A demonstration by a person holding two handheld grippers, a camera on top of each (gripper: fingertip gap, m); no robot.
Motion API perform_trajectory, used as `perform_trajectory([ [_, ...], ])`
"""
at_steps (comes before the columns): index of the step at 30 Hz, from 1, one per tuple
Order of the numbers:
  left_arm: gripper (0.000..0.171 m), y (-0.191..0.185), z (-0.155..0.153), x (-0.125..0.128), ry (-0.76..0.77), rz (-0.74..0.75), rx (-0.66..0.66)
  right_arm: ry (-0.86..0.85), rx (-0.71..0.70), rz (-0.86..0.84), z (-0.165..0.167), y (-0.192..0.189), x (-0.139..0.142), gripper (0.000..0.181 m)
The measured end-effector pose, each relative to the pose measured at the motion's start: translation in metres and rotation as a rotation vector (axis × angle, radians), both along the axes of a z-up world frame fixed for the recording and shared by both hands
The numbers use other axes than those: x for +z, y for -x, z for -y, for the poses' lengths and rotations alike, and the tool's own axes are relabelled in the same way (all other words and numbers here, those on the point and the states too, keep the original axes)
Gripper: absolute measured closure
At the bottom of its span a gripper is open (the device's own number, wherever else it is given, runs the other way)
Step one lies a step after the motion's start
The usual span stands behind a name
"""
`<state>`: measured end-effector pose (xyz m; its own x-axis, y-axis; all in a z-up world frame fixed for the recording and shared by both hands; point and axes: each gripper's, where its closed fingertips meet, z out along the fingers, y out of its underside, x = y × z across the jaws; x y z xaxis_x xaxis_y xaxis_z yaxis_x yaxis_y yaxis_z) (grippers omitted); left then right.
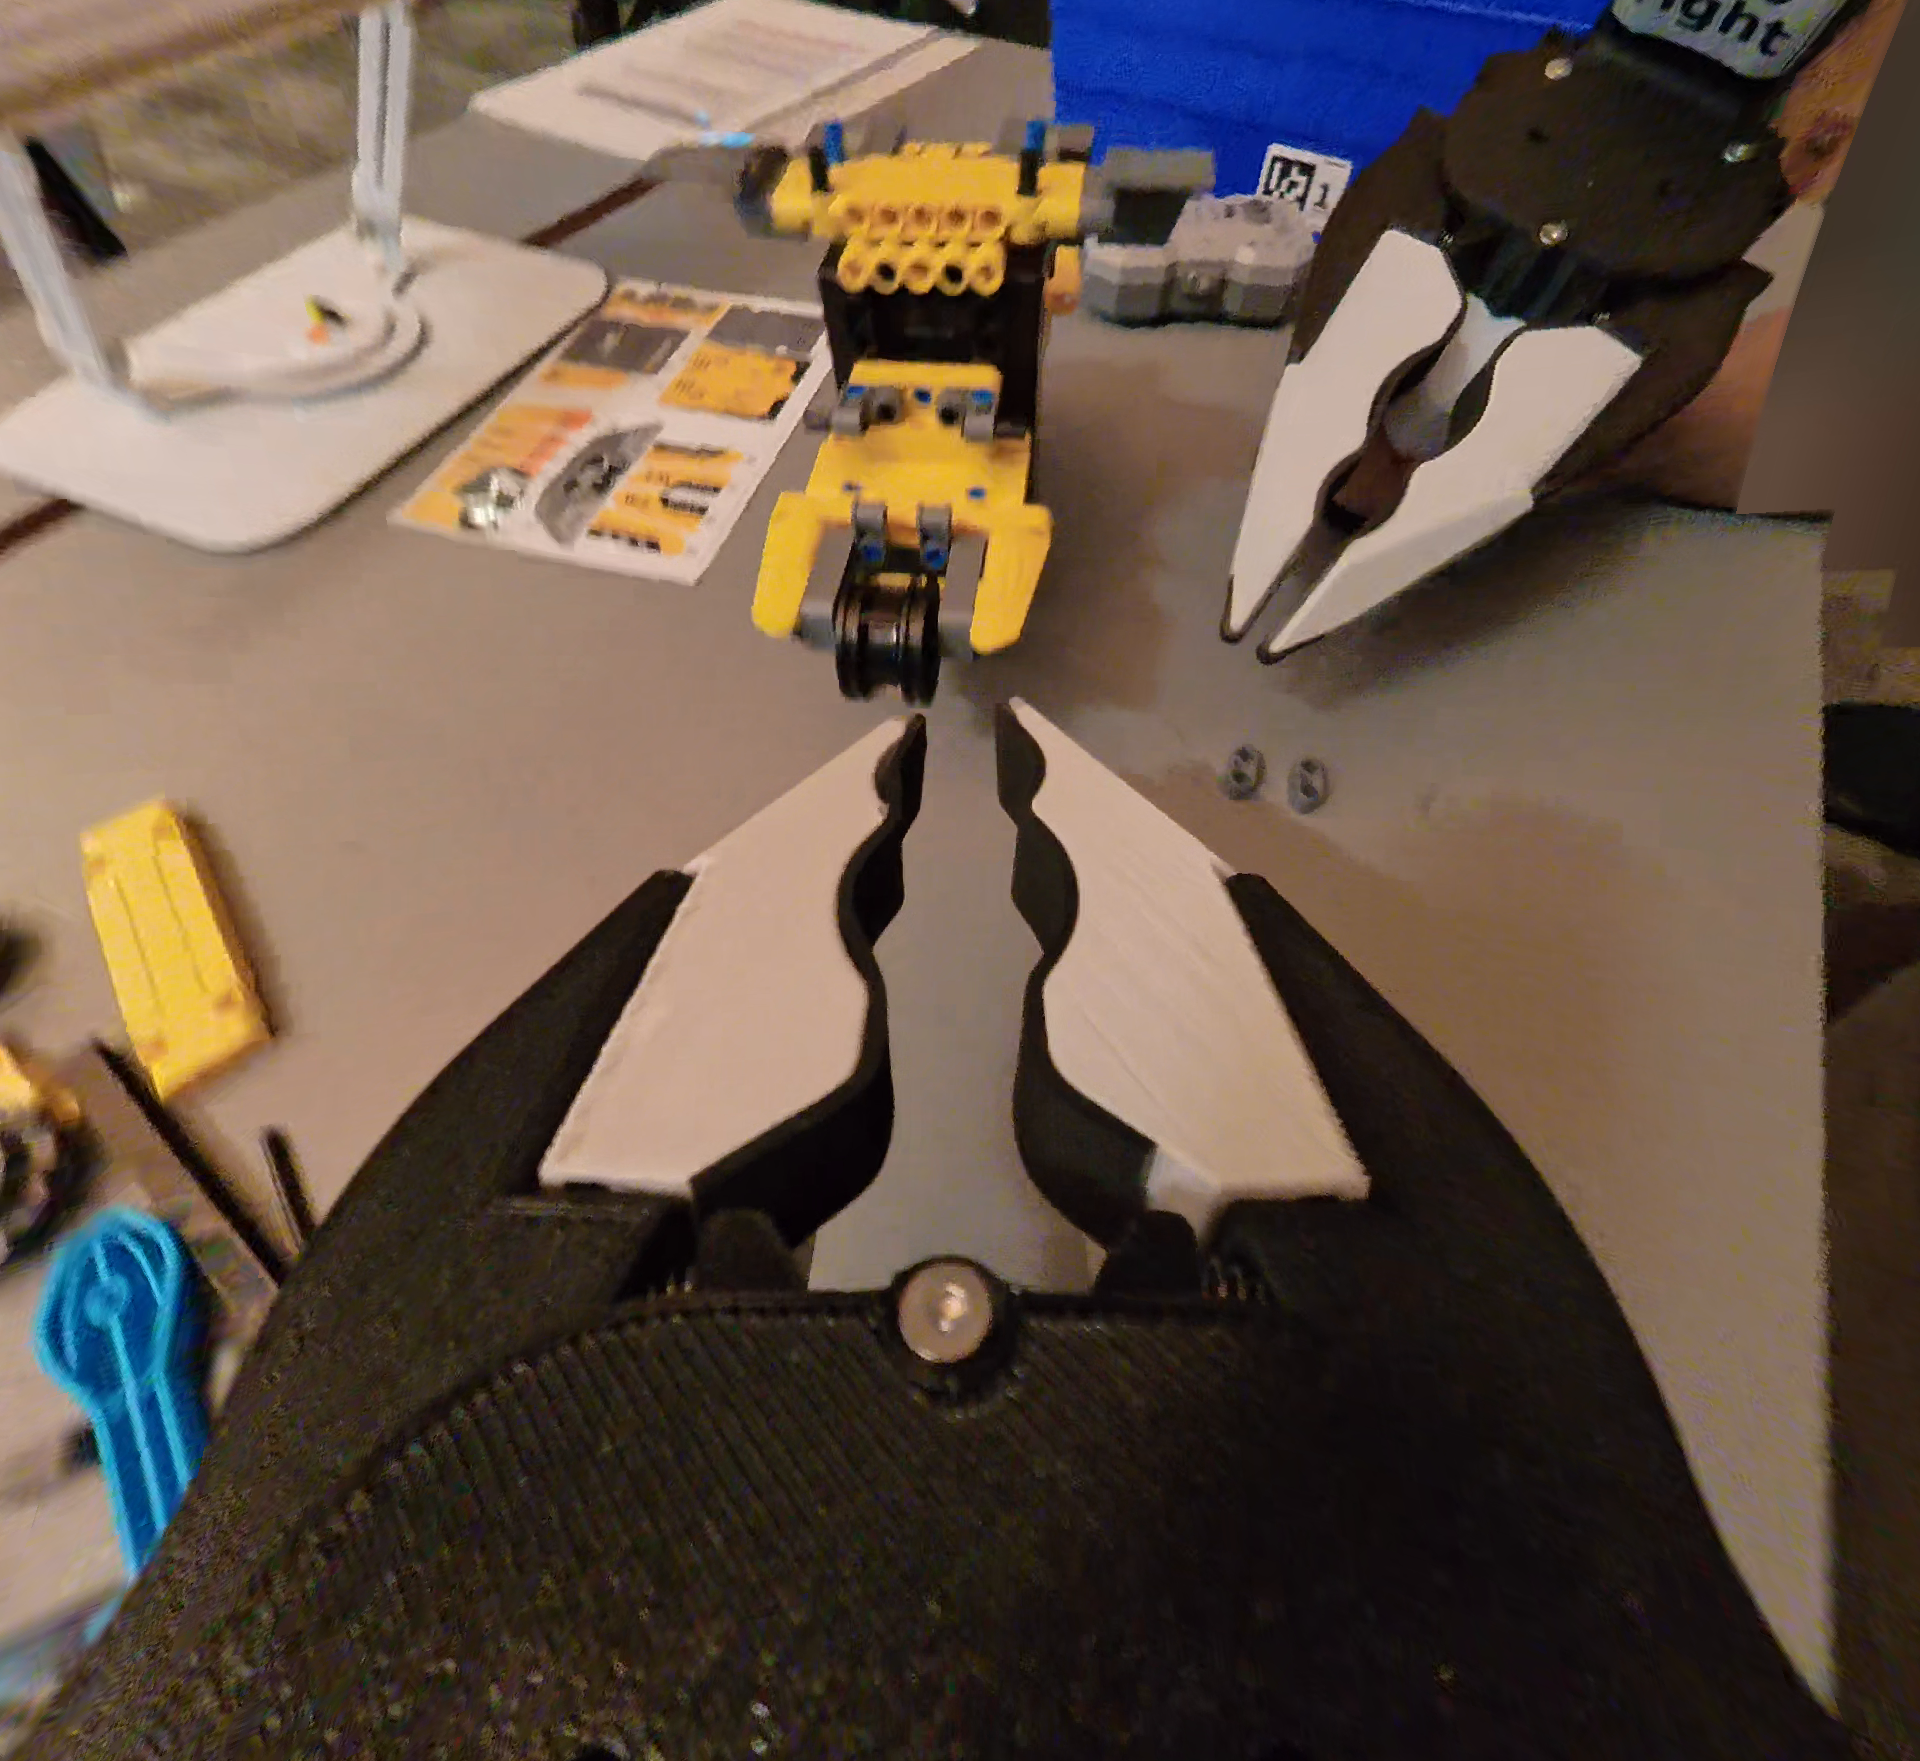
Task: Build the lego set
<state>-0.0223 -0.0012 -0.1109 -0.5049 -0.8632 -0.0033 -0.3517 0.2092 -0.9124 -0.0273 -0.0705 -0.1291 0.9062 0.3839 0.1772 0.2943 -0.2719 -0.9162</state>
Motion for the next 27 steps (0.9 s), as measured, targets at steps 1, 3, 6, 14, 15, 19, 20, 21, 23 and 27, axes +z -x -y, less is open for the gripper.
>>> perform_trajectory([
  [1,0.164,-0.007,0.002,0.003,-0.026,0.035,-0.019,-0.034,-0.015,0.043,-0.003,-0.001,0.002,0.178],
  [3,0.167,-0.018,0.009,0.008,-0.043,0.083,-0.062,-0.076,-0.039,0.119,-0.009,-0.004,0.001,0.181],
  [6,0.168,-0.023,0.022,0.015,-0.01,0.095,-0.148,-0.079,-0.001,0.171,-0.017,0.003,-0.003,0.181],
  [14,0.164,-0.026,-0.012,-0.023,-0.056,0.017,-0.026,-0.002,0.01,-0.016,-0.02,-0.003,-0.002,0.181],
  [15,0.164,-0.027,-0.015,-0.028,-0.063,-0.001,-0.021,0.014,0.02,-0.057,-0.018,-0.003,-0.001,0.181],
  [19,0.163,-0.031,-0.018,-0.033,0.001,-0.048,-0.023,0.05,0.032,-0.161,-0.008,-0.007,0.001,0.176],
  [20,0.163,-0.03,-0.018,-0.035,0.019,-0.057,-0.027,0.055,0.028,-0.171,-0.006,-0.01,0.0,0.174],
  [21,0.162,-0.03,-0.018,-0.035,0.024,-0.065,-0.028,0.063,0.019,-0.177,-0.004,-0.013,0.0,0.173],
  [23,0.161,-0.031,-0.018,-0.035,0.019,-0.061,-0.026,0.071,0.004,-0.188,-0.003,-0.017,-0.001,0.171],
  [27,0.158,-0.031,-0.014,-0.045,-0.055,-0.089,-0.028,0.1,0.012,-0.204,-0.004,-0.017,-0.004,0.169],
])
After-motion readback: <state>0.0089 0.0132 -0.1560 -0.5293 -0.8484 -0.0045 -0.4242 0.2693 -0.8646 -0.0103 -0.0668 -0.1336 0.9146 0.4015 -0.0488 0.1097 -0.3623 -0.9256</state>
